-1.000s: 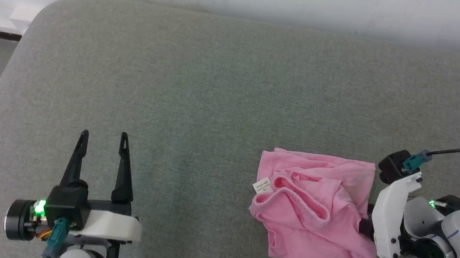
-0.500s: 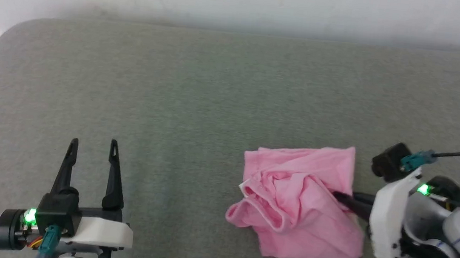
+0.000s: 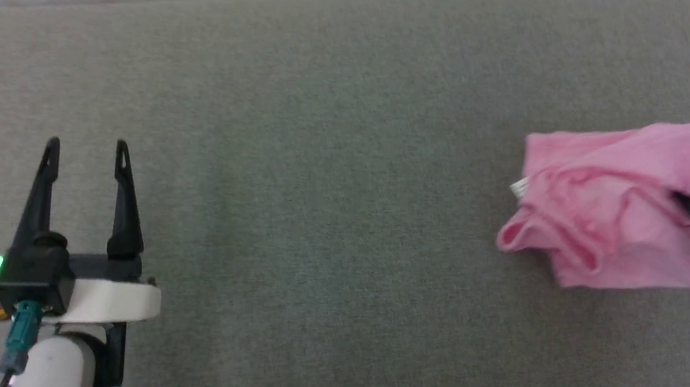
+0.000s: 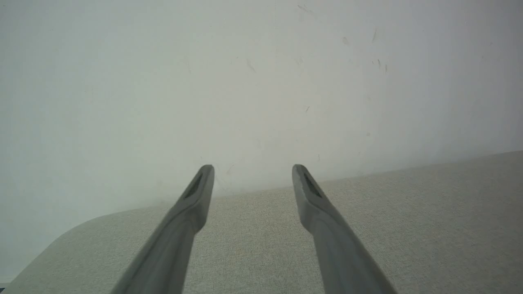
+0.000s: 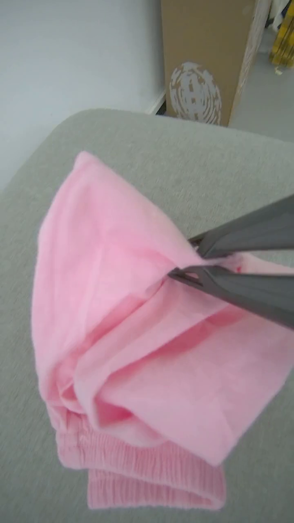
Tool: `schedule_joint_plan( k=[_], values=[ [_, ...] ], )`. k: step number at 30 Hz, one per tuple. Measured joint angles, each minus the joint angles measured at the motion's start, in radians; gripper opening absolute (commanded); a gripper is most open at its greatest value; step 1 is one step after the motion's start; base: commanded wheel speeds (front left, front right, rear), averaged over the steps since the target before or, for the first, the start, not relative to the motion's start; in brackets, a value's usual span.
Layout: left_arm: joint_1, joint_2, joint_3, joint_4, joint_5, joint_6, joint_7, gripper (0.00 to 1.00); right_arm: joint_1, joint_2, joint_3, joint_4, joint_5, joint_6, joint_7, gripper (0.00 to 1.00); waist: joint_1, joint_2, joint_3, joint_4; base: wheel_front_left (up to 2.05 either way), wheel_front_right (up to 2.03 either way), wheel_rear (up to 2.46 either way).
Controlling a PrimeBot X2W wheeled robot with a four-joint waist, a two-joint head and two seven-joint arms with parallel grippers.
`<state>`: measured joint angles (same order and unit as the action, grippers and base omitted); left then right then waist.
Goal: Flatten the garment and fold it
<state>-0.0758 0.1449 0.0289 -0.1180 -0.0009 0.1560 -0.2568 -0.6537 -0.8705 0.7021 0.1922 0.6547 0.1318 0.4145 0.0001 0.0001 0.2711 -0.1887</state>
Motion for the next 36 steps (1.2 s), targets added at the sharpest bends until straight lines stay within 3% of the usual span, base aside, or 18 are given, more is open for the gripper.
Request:
schedule_joint_plan(
  k=[3,7,15,22,23,27,33,36],
  values=[
    [-0.03,0.022,-0.003,-0.023,0.012,0.0,0.0,1.0,-0.048,-0.052,0.006,0.076,-0.105,0.001,-0.017,0.0,0.0001,0.0,0.054,-0.023,0.0,0.0,0.0],
    [-0.067,0.05,-0.007,-0.051,0.012,-0.002,0.0,1.0,-0.109,-0.075,-0.028,0.205,-0.161,0.001,-0.041,0.0,0.0002,0.0,0.131,-0.04,0.0,0.0,0.0],
    [-0.124,0.081,-0.026,-0.112,0.022,0.006,0.0,1.0,-0.232,-0.065,-0.14,0.409,-0.253,0.001,-0.11,0.0,0.0001,0.0,0.268,-0.056,0.0,0.0,0.0],
    [-0.14,0.088,-0.047,-0.12,0.022,0.021,0.0,1.0,-0.268,-0.016,-0.165,0.527,-0.324,0.001,-0.123,0.0,0.0002,0.0,0.338,-0.058,0.0,0.0,0.0],
    [-0.14,0.088,-0.049,-0.117,0.021,0.023,0.0,1.0,-0.268,-0.004,-0.178,0.543,-0.321,0.001,-0.122,1.0,0.0003,0.0,0.337,-0.058,0.0,0.0,0.0],
    [-0.14,0.086,-0.058,-0.107,0.017,0.035,0.0,1.0,-0.271,0.014,-0.223,0.588,-0.345,0.001,-0.16,1.0,0.0,0.0,0.315,-0.056,0.0,0.0,0.0],
    [-0.114,0.072,-0.075,-0.08,0.005,0.049,0.0,1.0,-0.289,-0.007,-0.368,0.587,-0.512,0.001,-0.376,1.0,-0.0002,0.0,0.249,-0.039,0.0,0.0,0.0],
    [-0.082,0.065,-0.074,-0.061,-0.003,0.05,0.0,1.0,-0.286,0.038,-0.466,0.546,-0.587,0.001,-0.492,1.0,-0.0002,0.0,0.209,-0.028,0.0,0.0,0.0]
  ],
)
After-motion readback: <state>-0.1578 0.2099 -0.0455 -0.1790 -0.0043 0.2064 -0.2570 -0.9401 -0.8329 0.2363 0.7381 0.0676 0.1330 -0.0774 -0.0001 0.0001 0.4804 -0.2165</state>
